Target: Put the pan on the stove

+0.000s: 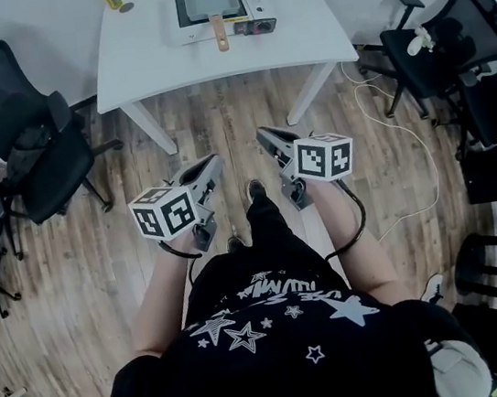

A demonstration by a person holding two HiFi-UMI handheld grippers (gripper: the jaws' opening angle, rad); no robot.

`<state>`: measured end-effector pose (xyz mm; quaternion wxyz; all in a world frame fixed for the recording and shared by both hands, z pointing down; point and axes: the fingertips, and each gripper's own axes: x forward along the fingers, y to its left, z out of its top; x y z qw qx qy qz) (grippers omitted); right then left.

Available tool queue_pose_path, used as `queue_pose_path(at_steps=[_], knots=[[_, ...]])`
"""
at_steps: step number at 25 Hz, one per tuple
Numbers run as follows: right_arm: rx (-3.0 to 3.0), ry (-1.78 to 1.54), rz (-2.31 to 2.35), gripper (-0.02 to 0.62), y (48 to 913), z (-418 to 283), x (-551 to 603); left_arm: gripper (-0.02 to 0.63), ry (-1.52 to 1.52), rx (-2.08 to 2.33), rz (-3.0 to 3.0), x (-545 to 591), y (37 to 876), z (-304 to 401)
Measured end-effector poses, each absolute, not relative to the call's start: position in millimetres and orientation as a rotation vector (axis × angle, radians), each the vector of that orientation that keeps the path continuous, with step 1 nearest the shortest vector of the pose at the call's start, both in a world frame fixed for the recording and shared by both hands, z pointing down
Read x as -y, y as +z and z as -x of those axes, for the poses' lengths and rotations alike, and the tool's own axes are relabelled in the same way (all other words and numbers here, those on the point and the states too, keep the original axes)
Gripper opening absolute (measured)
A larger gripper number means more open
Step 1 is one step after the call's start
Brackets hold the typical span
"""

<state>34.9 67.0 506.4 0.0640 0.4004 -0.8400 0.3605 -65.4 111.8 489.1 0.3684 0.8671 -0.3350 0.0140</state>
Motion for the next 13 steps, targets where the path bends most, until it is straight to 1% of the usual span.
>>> queue_pose_path(at_steps=[13], knots=[[2.524, 1.057, -1.242, 0.008, 510, -25, -81, 0.008, 0.086, 0.9, -2.264, -120, 493, 79]])
